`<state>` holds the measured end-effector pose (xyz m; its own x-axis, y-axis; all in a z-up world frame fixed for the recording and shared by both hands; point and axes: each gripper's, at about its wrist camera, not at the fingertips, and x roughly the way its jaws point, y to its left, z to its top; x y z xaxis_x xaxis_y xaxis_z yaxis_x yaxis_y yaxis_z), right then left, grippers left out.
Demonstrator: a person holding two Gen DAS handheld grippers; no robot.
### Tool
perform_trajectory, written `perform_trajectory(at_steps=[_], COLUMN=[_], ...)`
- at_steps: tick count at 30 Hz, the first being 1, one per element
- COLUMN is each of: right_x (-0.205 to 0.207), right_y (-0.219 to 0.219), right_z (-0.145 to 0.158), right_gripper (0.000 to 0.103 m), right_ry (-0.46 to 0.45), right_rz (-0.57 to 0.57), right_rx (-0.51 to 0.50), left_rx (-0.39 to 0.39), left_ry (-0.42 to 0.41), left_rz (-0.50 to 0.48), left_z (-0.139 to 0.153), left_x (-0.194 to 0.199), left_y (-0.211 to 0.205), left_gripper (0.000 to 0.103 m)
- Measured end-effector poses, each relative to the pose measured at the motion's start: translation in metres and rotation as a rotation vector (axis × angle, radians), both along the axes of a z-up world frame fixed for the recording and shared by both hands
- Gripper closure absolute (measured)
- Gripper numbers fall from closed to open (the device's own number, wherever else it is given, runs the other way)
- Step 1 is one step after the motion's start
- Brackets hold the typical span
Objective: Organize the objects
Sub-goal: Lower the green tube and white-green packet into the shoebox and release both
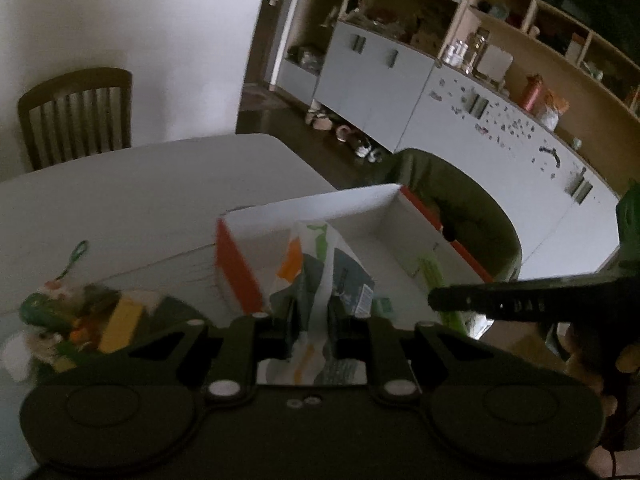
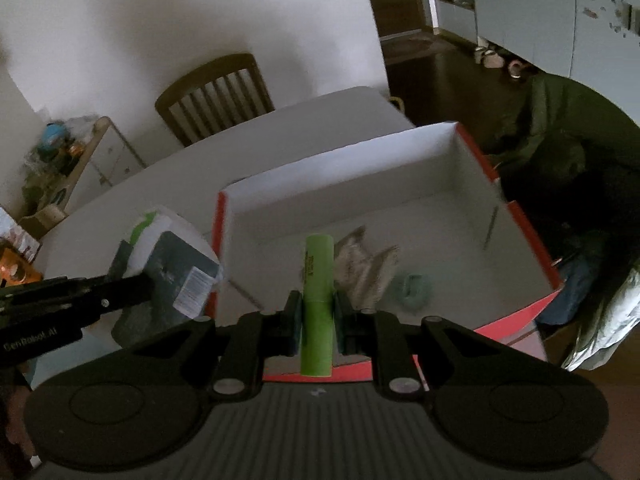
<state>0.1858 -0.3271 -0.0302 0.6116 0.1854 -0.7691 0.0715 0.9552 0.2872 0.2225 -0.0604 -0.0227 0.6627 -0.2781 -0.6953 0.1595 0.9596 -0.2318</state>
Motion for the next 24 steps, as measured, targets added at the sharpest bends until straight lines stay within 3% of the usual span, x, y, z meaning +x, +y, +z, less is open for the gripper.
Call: perform_trajectory(at_steps=[11, 24], right_x=[0.023, 0.07], right_y=[-0.053, -0.064], right_z=[-0.014, -0.061], right_gripper=[0.087, 0.087], right_ry=[0.003, 0.108], right_rz=[-0.038, 0.008], right_rx=[-0.027, -0.093], left_rx=[0.069, 0.188], left_ry=[0.019, 0.116], left_rz=[-0.036, -0.012], left_z=[-0.013, -0.051], left_x=[0.042, 0.068], left_y=[-0.049, -0.081], left_gripper=[0.088, 0.088])
